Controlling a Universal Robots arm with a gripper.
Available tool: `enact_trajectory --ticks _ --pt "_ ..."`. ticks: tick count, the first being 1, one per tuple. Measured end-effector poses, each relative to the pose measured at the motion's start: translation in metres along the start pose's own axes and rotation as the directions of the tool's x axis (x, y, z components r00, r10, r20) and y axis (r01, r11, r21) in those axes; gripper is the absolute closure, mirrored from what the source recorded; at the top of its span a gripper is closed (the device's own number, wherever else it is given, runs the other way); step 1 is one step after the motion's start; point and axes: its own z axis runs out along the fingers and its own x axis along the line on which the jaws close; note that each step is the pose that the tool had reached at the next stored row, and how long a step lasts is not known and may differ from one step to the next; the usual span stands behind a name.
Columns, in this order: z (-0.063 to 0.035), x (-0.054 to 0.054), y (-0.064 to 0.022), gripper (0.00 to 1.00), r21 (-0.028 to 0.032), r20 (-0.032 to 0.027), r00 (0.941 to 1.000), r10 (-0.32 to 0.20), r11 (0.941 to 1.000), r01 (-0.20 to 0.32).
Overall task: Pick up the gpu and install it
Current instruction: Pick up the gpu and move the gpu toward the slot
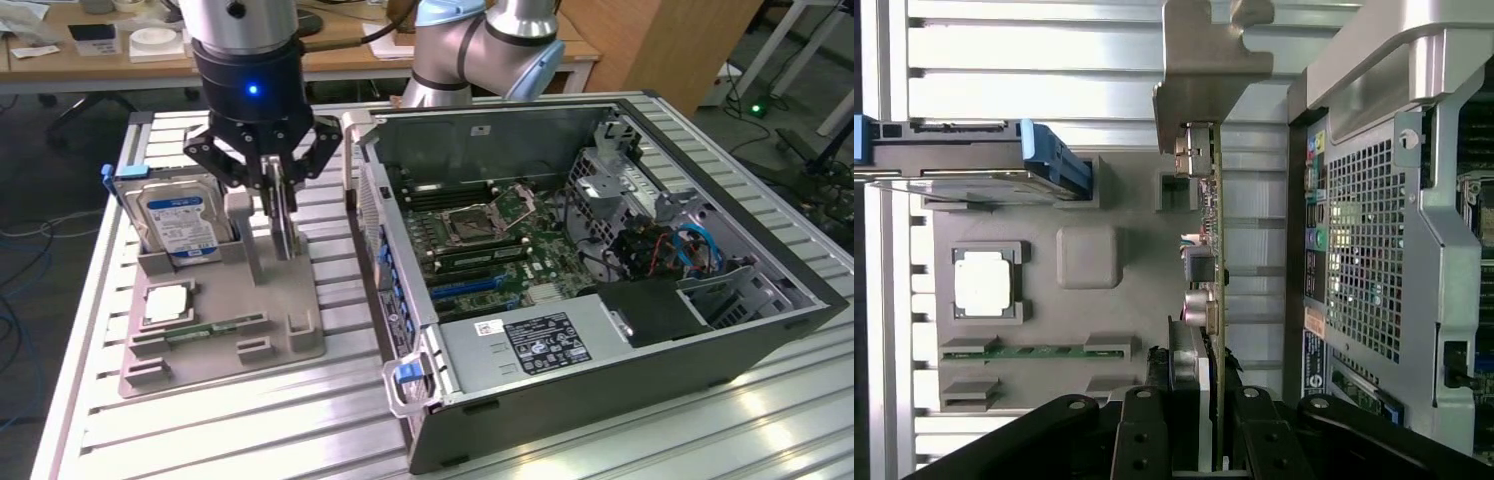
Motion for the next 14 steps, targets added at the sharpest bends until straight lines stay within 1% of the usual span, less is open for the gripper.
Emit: enact_trajectory --ticks 14 --pt "-0.0137 0.000 0.0006 0.72 -0.0001 0.0000 1.0000 0.000 1.0000 0.000"
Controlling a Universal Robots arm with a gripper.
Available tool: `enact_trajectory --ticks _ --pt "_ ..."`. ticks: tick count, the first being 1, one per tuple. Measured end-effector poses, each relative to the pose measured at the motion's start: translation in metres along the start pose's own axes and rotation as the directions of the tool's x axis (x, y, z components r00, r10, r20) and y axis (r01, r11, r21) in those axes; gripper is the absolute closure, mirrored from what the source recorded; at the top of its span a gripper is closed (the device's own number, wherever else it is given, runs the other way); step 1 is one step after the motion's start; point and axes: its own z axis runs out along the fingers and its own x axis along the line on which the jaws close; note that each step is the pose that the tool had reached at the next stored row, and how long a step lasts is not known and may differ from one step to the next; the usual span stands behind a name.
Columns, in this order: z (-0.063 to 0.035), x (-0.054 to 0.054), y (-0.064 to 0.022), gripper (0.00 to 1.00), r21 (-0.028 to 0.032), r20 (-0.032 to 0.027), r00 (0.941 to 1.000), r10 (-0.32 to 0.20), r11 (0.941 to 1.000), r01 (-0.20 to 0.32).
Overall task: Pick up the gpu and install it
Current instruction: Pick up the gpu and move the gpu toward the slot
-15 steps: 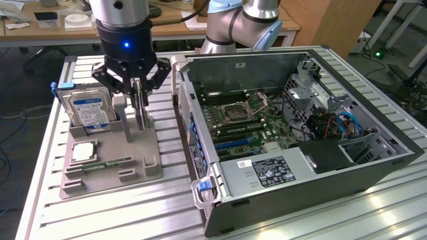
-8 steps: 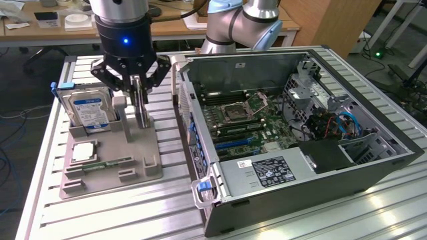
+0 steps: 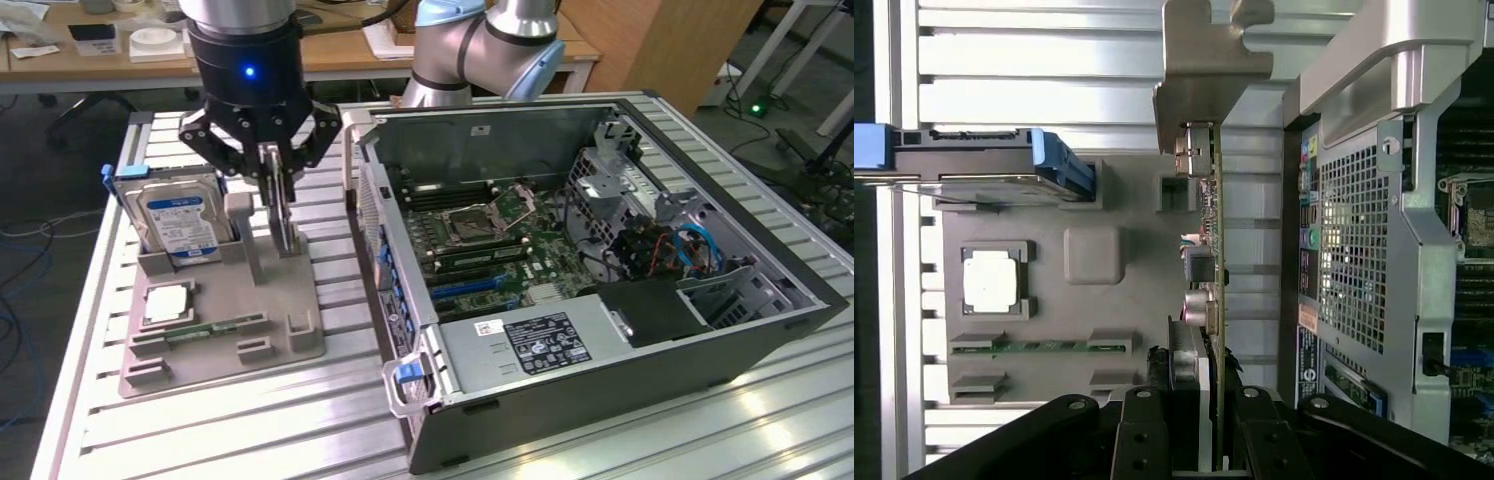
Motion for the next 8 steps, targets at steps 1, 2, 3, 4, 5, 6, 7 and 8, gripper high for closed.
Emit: enact_trajectory --ticks 1,2,3,4,5,6,7,8 --pt "-0.0009 0.0000 0.0000 0.72 0.0000 0.0001 1.0000 0.000 1.0000 0.000" --pt "-0.0020 0.0000 0.0001 0.72 -0.0001 0.0001 1.0000 0.000 1.0000 0.000" --pt "-0.0033 -0.0001 0.0001 0.72 -0.0001 -0.0001 1.0000 0.000 1.0000 0.000" --pt "-0.0046 -0.0001 0.0002 0.72 -0.0001 0.0000 1.0000 0.000 1.0000 0.000" --pt "-0.0059 -0.0001 0.0003 0.72 -0.0001 -0.0001 1.0000 0.000 1.0000 0.000" --pt "-0.0070 -0.0001 0.0003 0.72 0.0000 -0.0001 1.0000 0.000 1.0000 0.000" --pt "-0.0079 -0.0001 0.0003 0.72 0.0000 -0.0001 1.0000 0.000 1.0000 0.000" --pt "-0.0088 -0.0001 0.0004 0.72 -0.0001 -0.0001 1.0000 0.000 1.0000 0.000"
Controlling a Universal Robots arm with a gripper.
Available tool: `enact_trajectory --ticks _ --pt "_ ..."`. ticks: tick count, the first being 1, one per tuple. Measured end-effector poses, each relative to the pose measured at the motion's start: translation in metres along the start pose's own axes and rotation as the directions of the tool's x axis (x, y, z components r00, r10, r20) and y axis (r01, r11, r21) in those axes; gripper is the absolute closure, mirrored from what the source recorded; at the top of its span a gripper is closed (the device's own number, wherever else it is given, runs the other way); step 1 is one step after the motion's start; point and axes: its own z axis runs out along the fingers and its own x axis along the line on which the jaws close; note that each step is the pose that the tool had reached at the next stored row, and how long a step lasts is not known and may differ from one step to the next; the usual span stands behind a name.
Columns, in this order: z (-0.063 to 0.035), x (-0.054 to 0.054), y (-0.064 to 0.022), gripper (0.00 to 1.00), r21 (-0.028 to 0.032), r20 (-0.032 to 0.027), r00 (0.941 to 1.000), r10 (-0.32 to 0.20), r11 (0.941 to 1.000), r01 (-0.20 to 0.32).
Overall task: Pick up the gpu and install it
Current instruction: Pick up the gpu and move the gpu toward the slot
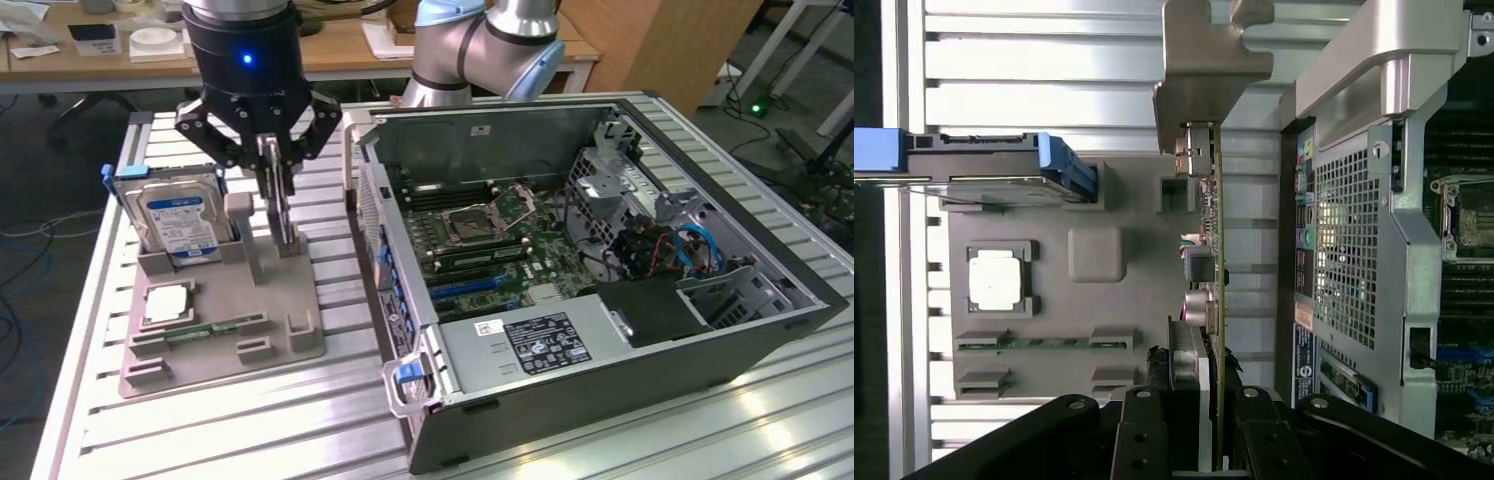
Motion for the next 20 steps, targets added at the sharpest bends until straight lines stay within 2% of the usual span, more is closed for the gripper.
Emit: enact_trajectory --ticks 7,20 --pt "-0.0046 0.000 0.0002 0.72 0.0000 0.0000 1.0000 0.000 1.0000 0.000" --pt "-0.0248 0.000 0.0011 0.72 -0.0001 -0.0001 1.0000 0.000 1.0000 0.000"
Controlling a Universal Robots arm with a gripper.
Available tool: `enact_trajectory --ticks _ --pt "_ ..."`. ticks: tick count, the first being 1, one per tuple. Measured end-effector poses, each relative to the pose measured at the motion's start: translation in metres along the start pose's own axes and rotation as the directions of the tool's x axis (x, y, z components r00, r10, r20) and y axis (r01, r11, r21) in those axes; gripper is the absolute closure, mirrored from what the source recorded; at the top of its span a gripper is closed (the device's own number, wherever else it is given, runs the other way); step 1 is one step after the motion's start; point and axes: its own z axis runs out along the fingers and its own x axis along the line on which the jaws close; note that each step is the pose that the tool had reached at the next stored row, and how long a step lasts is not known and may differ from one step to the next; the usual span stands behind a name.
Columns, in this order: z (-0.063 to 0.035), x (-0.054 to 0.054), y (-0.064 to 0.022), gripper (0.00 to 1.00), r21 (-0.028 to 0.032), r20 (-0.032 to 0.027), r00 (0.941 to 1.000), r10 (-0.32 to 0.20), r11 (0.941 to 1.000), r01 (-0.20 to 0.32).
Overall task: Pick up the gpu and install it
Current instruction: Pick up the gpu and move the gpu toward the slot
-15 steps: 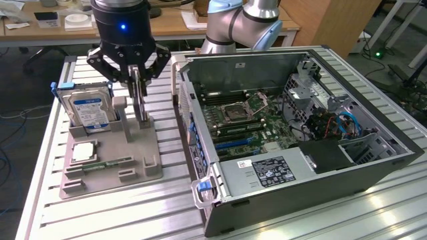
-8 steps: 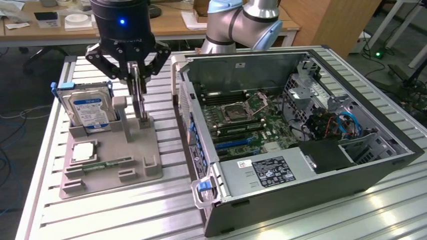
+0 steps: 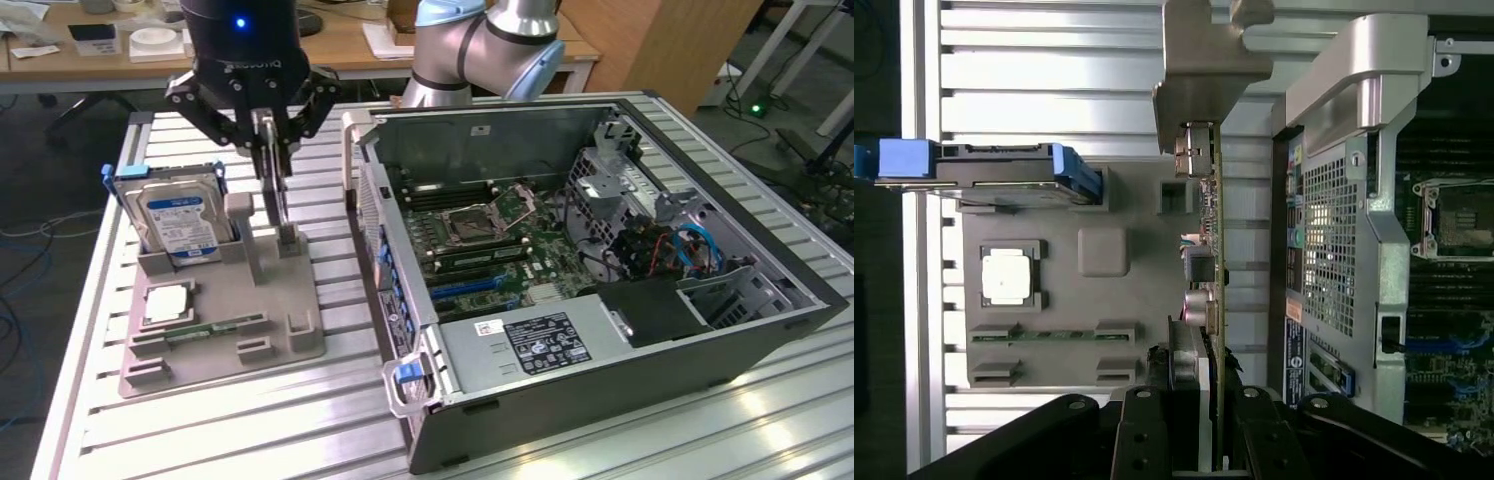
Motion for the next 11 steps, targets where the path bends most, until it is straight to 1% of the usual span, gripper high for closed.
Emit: enact_trajectory --ticks 11 --pt "-0.0202 0.000 0.0009 0.72 -0.0001 -0.0002 1.0000 0.000 1.0000 0.000"
